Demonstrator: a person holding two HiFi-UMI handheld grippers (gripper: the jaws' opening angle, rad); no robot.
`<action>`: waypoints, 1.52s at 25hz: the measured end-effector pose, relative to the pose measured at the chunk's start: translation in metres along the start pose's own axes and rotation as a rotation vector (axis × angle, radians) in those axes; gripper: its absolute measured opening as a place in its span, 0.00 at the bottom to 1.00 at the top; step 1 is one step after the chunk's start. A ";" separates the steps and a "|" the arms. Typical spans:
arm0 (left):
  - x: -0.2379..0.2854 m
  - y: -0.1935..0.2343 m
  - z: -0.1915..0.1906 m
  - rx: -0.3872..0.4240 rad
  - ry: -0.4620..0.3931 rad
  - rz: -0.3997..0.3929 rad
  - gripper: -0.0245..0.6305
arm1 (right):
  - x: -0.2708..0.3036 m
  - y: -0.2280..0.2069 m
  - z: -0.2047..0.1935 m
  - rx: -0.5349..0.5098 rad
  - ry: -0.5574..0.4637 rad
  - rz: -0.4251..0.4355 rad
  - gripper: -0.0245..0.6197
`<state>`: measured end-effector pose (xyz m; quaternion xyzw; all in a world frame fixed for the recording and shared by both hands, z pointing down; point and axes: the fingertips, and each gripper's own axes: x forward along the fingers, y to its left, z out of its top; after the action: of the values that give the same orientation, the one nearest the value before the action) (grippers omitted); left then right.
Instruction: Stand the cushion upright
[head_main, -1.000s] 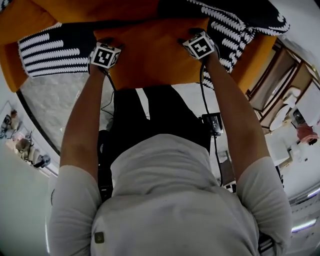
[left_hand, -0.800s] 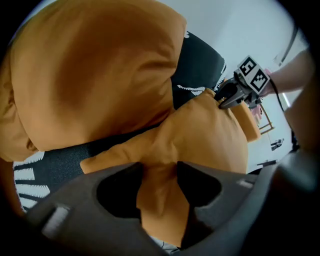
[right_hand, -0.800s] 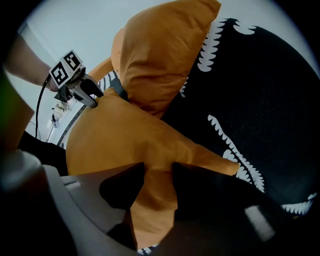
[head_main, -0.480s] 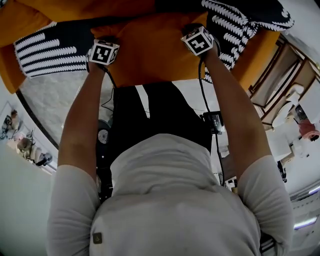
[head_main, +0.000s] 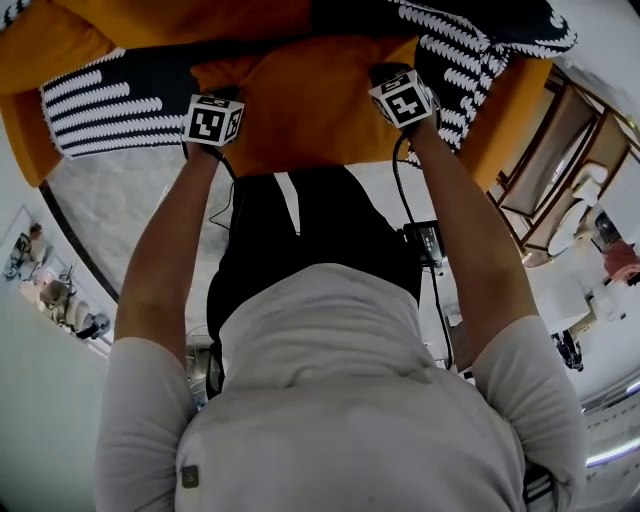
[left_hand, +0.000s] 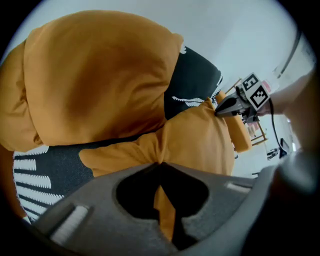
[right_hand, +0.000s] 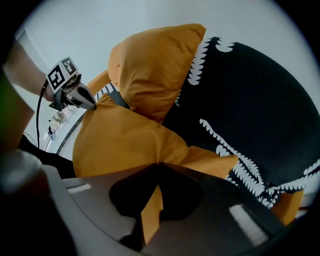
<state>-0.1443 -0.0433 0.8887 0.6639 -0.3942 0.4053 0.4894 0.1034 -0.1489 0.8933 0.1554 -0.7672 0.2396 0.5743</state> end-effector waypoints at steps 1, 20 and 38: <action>-0.006 -0.007 0.000 0.003 -0.010 -0.003 0.05 | -0.007 0.002 -0.005 0.017 -0.002 -0.002 0.06; -0.137 -0.070 0.019 0.052 -0.181 0.091 0.05 | -0.152 0.050 -0.015 0.048 -0.255 -0.074 0.06; -0.230 -0.113 0.061 0.246 -0.352 0.035 0.05 | -0.282 0.067 -0.007 0.061 -0.391 -0.239 0.06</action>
<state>-0.1139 -0.0489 0.6266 0.7722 -0.4326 0.3367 0.3213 0.1565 -0.0994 0.6129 0.3059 -0.8325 0.1581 0.4341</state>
